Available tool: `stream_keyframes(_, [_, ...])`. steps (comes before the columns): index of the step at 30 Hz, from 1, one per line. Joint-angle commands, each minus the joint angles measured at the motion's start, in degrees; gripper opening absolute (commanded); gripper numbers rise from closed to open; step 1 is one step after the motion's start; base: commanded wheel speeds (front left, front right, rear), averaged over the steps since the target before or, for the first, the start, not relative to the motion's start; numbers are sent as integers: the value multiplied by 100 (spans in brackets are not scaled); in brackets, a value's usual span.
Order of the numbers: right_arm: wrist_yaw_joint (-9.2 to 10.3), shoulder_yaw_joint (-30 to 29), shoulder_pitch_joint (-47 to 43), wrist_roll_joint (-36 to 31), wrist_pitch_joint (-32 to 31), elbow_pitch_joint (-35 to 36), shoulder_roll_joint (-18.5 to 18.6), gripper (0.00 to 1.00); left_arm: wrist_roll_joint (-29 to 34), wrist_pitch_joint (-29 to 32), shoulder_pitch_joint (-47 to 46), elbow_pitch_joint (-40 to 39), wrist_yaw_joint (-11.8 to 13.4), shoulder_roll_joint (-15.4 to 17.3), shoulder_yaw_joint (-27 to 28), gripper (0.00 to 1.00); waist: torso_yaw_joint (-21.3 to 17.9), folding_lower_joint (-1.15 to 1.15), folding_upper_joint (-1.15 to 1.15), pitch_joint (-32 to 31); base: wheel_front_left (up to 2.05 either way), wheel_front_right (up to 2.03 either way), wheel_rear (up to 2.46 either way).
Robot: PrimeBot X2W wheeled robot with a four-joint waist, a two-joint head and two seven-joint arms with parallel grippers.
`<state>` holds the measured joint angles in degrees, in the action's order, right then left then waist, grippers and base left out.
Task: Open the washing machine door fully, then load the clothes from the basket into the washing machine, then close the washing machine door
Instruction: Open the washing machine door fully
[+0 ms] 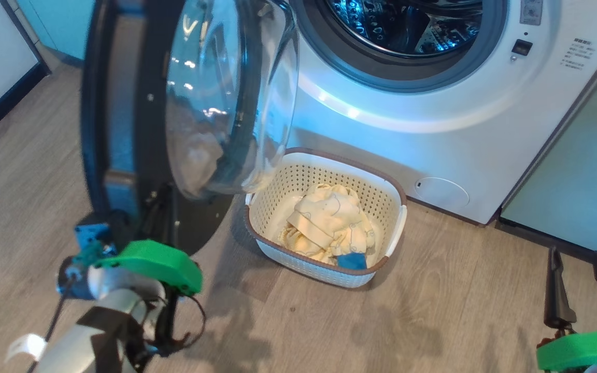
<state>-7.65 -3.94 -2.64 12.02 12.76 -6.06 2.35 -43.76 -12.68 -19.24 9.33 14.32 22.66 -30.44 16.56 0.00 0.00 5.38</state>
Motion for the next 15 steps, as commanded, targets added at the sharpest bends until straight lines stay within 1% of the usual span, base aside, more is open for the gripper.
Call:
stream_keyframes(1, [16, 91, 210, -28, 0, 219, 53, 100, -25, -96, -132, -75, 1482, 279, 365, 0, -3, 0, 0, 2, 0, 0, 0])
stream_keyframes(6, [16, 91, 200, -18, -22, 237, 53, 100, -117, -155, -151, 207, 1463, 351, 693, 0, -34, 0, 0, 11, 0, 0, 0])
stream_keyframes(15, [16, 83, 249, -49, -65, 302, 53, 100, -180, -204, -405, 834, 1280, 502, 1123, 0, -108, 0, 0, 115, 0, 0, 0])
